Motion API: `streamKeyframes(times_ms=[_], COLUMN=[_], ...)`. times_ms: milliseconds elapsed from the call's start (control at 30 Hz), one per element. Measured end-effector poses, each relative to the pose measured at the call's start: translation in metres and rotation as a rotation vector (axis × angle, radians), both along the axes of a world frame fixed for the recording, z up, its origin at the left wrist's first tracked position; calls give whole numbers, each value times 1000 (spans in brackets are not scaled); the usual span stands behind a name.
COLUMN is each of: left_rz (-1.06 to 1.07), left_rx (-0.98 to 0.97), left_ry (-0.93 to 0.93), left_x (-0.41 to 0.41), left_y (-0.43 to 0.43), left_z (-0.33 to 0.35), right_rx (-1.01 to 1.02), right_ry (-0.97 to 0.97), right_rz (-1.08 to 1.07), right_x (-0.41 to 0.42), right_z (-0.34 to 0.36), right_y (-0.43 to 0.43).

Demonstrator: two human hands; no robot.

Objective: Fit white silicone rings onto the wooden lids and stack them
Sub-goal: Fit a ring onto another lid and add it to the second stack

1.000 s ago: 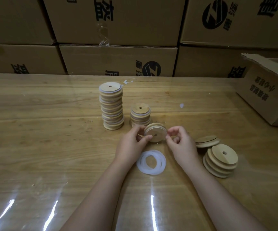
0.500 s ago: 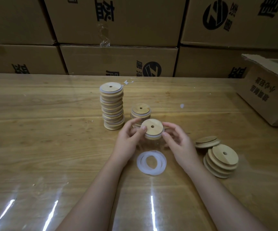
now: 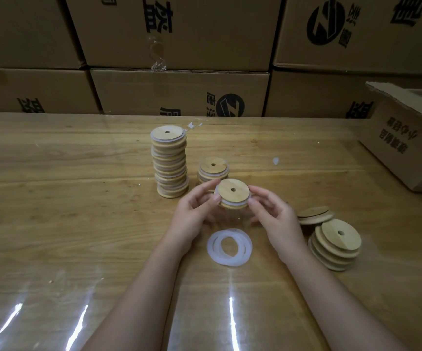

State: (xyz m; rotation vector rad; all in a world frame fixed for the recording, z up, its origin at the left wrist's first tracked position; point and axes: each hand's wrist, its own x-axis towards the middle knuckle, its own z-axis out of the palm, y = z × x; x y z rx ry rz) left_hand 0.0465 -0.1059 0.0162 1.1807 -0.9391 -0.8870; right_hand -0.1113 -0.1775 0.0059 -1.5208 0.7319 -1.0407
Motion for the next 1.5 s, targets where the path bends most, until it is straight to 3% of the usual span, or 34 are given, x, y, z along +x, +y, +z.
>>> streamKeyframes(times_ms=[433, 967, 1300, 1500], left_rz=[67, 224, 253, 237], left_rx=[-22, -127, -116, -105], left_ry=[176, 454, 492, 380], left_x=[-2, -3, -4, -5], left_y=[-3, -9, -10, -11], left_z=[3, 5, 2, -1], right_rx=[-94, -41, -33, -35], right_ry=[82, 77, 87, 89], right_rz=[110, 126, 128, 124], right_x=[0, 4, 3, 3], right_z=[1, -1, -2, -2], right_y=[5, 3, 2, 2])
